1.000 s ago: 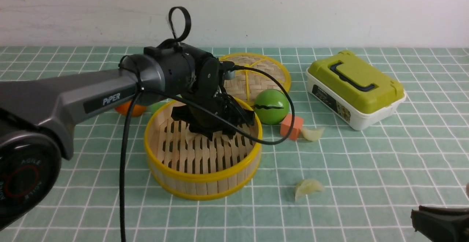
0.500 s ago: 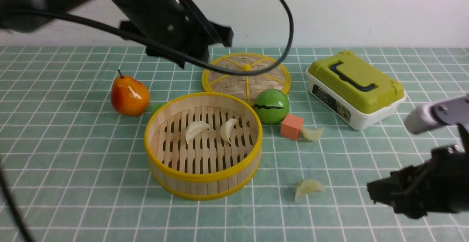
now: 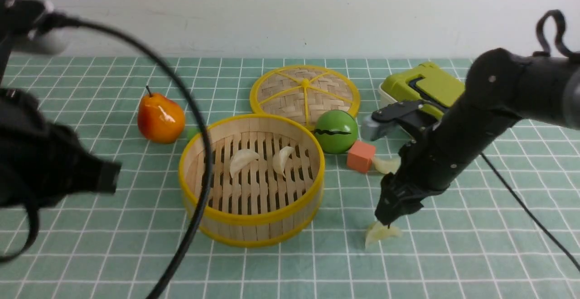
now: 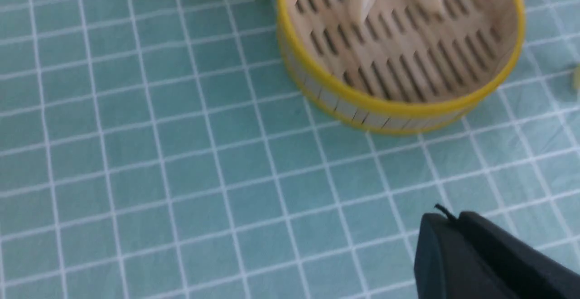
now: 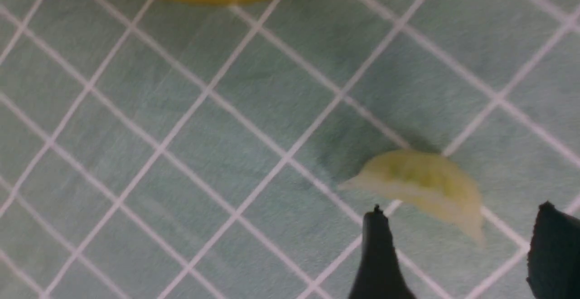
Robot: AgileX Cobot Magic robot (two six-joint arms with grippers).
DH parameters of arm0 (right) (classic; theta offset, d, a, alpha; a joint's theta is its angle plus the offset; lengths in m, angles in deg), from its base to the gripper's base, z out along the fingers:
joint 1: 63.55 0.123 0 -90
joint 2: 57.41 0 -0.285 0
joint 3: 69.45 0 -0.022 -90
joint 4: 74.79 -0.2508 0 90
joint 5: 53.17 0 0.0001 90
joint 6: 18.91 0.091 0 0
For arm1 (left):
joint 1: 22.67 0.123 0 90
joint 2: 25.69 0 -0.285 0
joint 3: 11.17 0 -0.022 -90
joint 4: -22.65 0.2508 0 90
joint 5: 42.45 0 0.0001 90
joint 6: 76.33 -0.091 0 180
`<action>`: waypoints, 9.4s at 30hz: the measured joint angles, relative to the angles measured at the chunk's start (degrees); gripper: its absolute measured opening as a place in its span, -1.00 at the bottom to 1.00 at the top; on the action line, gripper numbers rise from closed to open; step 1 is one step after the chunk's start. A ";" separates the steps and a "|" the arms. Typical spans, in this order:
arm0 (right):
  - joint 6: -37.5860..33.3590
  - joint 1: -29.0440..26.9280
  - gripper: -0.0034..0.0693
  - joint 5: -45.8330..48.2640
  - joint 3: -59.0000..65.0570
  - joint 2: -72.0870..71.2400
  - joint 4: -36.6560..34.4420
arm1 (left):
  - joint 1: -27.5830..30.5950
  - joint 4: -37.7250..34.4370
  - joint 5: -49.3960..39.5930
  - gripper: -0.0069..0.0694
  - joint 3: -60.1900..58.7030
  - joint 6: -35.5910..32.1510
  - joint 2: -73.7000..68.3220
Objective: Put the dumplings into the steamer on the table with the blue tablecloth.
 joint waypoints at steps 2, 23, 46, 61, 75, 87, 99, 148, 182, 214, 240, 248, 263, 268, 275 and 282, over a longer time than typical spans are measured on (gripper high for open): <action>-1.12 1.06 0.28 3.07 -1.81 1.16 0.93 | 0.00 0.84 -0.53 -0.77 -4.51 0.16 3.10; -27.23 5.50 -0.34 -0.81 -4.17 8.40 9.80 | 0.00 4.29 6.62 -0.75 -22.44 0.21 13.98; 20.38 16.09 -0.34 -12.03 -23.96 16.02 -7.54 | 0.00 3.22 11.50 -0.69 -22.44 5.94 13.98; 42.51 21.37 0.18 -18.27 -25.41 17.75 7.03 | 0.00 3.04 11.68 -0.67 -24.33 6.21 13.98; 22.49 10.70 0.46 -1.53 -28.18 5.09 8.44 | 0.00 3.04 13.66 -0.66 -24.38 6.62 13.98; -4.55 -3.34 0.30 5.66 -26.93 18.07 9.90 | 0.00 3.10 15.69 -0.63 -24.38 6.62 13.98; -7.07 -3.53 -0.13 -0.29 -27.58 20.44 13.15 | 0.00 4.24 15.94 -0.63 -24.38 6.62 13.98; 26.12 3.79 -0.31 14.12 -43.35 16.26 2.68 | 0.00 5.39 16.20 -0.52 -24.45 6.62 13.98; 33.02 15.67 -0.58 13.15 -45.32 -4.94 29.51 | 0.00 2.97 16.14 -0.44 -24.45 6.62 13.98; 46.07 15.67 -0.92 -62.69 78.91 -91.69 39.57 | 0.00 2.97 16.12 -0.38 -24.45 6.66 13.98; 44.86 -17.73 -0.91 -36.79 82.10 -110.45 23.67 | 0.00 3.03 15.99 -0.31 -24.45 6.66 13.98; 44.67 -16.99 -0.91 -34.75 81.74 -110.45 23.67 | 0.00 3.03 15.94 -0.29 -24.45 6.66 13.98; 44.67 -16.99 -0.88 -34.75 81.74 -110.45 23.67 | 0.00 3.03 15.94 -0.25 -24.45 6.66 13.98; 44.67 -16.99 -0.88 -34.75 81.74 -110.45 23.67 | 0.00 3.03 15.94 -0.24 -24.45 6.66 13.98; 44.67 -16.99 -0.84 -34.74 81.70 -110.45 23.67 | 0.00 3.15 15.94 -0.22 -24.45 6.66 13.98; 44.67 -16.99 -0.83 -34.69 81.70 -110.45 23.67 | 0.00 3.15 15.94 -0.20 -24.45 6.66 13.98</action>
